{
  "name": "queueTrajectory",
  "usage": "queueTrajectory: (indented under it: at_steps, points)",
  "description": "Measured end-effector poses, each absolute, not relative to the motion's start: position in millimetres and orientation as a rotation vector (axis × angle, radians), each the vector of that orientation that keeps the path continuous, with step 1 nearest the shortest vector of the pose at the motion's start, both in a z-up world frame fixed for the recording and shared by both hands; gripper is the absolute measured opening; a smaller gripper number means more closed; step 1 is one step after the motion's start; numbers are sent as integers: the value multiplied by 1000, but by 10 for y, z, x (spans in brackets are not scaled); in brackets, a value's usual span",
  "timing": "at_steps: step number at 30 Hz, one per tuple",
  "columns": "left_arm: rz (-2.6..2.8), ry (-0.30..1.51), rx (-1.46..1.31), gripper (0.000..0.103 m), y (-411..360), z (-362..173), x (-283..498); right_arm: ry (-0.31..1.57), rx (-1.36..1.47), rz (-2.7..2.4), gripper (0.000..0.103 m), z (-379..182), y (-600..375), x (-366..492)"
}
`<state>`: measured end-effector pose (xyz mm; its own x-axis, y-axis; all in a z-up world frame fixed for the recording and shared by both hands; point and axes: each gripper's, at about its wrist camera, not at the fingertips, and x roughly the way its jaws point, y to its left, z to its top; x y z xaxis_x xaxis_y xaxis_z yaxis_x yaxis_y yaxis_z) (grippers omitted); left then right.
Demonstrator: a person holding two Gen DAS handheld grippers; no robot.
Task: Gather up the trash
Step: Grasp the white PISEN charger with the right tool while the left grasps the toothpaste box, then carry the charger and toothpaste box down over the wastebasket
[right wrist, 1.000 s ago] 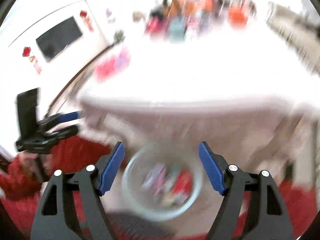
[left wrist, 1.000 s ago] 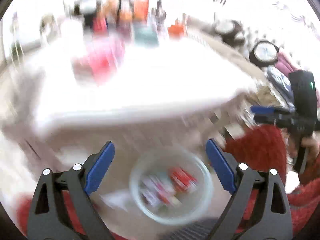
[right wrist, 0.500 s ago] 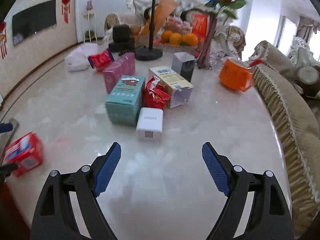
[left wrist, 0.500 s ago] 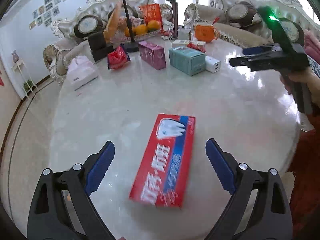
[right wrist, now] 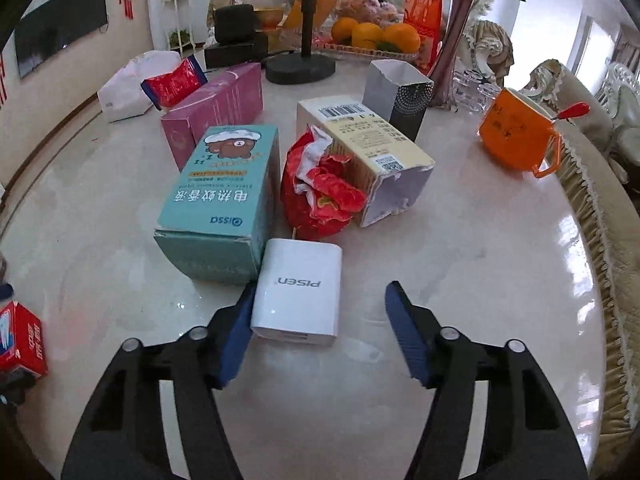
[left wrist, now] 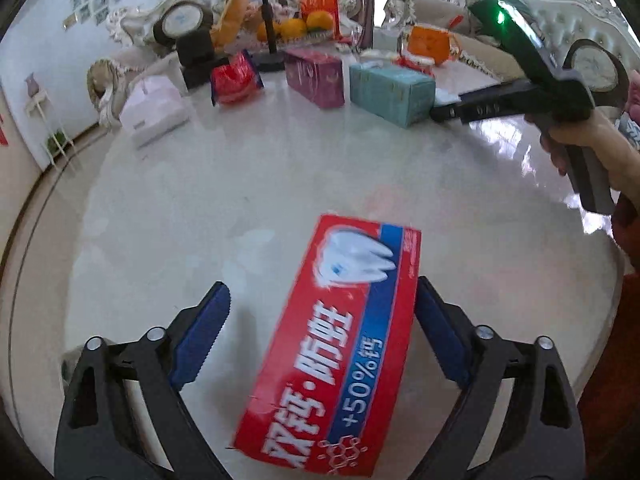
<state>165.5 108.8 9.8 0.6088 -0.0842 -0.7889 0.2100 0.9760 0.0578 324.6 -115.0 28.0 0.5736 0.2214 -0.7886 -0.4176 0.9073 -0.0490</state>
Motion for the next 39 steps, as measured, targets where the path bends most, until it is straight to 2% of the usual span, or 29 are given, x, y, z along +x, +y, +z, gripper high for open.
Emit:
queueTrajectory:
  at_steps: [1, 3, 4, 15, 21, 24, 27, 31, 39]
  points:
    - [-182, 890, 132, 70, 1080, 101, 1637, 895, -222, 404, 39, 283, -1154, 3233]
    - [-177, 885, 102, 54, 1076, 107, 1619, 906, -197, 413, 36, 296, -1177, 3164]
    - [-163, 883, 92, 50, 1076, 114, 1602, 906, -198, 413, 36, 299, -1191, 3133]
    - [-197, 797, -118, 49, 1130, 296, 1315, 917, 102, 541, 36, 359, -1687, 2502]
    - [-286, 703, -146, 49, 948, 622, 614, 827, 191, 670, 36, 603, -1931, 1698]
    - [-359, 731, -97, 49, 720, 578, 121, 804, 202, 729, 36, 637, -2043, 1047]
    - [-445, 860, -125, 49, 522, 264, -227, 874, 262, 756, 36, 458, -2167, 468]
    - [-479, 1067, -145, 49, 265, -364, -418, 1084, 274, 713, 36, -127, -2127, -51]
    - [-343, 1318, -62, 49, -78, -1822, 74, 1370, 164, 531, 36, -1532, -1819, 251]
